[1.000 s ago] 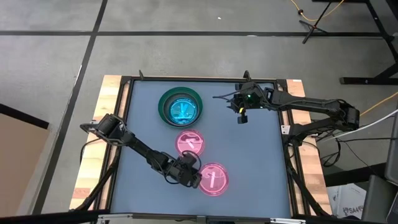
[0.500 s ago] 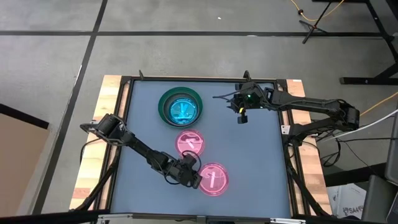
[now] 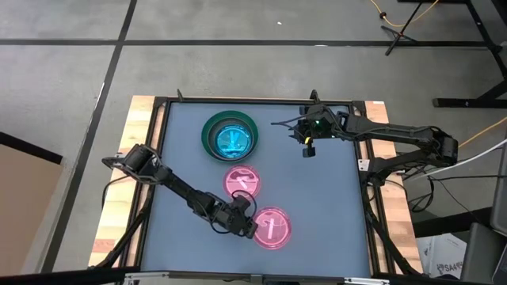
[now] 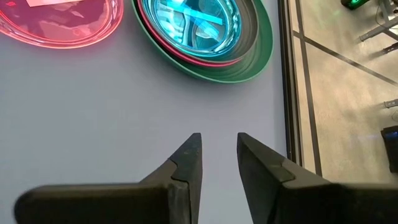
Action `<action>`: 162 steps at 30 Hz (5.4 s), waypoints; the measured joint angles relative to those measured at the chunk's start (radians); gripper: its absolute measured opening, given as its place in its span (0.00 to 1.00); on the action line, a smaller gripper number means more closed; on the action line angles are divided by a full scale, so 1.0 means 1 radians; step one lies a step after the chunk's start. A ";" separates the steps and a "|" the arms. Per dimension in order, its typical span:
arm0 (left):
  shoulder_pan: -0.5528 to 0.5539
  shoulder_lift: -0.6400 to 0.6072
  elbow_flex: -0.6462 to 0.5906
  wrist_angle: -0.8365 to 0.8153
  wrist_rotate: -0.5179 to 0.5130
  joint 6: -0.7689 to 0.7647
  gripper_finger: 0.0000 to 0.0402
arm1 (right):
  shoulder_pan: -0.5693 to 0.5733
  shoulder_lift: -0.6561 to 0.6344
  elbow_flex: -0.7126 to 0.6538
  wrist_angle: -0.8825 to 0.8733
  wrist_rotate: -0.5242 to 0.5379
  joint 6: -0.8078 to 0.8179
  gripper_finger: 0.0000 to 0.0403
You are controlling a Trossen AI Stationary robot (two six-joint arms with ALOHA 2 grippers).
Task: Stack plastic plates
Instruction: Stack the bottom pink plate on the blue plate
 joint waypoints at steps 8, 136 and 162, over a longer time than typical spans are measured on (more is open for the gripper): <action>0.028 -0.001 0.000 -0.002 0.046 0.000 0.40 | 0.000 0.000 0.000 0.000 0.000 0.000 0.23; 1.131 -0.707 -0.049 -0.800 0.381 0.809 0.00 | 0.000 0.142 0.000 0.010 0.000 0.017 0.23; 1.158 -0.443 -0.197 -0.632 0.467 0.711 0.00 | 0.001 0.159 0.000 0.188 -0.008 0.117 0.23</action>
